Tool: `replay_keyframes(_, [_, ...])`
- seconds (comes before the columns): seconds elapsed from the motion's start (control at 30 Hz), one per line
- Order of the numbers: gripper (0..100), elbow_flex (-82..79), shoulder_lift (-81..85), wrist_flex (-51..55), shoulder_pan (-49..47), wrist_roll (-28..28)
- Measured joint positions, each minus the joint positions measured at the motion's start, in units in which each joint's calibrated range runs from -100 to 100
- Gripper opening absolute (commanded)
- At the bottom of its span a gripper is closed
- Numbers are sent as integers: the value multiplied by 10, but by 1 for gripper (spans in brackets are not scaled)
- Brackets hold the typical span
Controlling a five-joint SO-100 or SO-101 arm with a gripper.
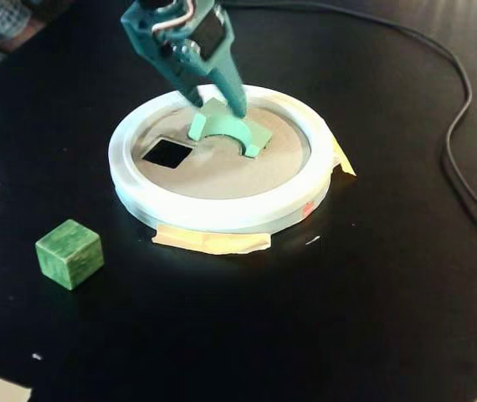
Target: Pick up the U shape block and drop it in corresponding U shaped hole
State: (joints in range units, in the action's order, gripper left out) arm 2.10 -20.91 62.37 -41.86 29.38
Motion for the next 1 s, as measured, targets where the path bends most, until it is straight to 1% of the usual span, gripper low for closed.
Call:
replay_keyframes(0.17, [47, -18, 5, -1, 1, 2])
replay_keyframes(0.27, [47, -48, 28, -22, 2, 0])
replay_keyframes(0.47, [47, -203, 110, -169, 2, 0])
replay_keyframes(0.5, [47, -234, 128, -203, 2, 0])
replay_keyframes(0.53, [47, -284, 152, -258, 2, 0])
replay_keyframes(0.7, [47, -378, 177, -396, 0, 0])
replay_keyframes(0.87, [47, -415, 185, -445, 0, 0])
replay_keyframes(1.0, [47, -421, 185, -453, 0, 2])
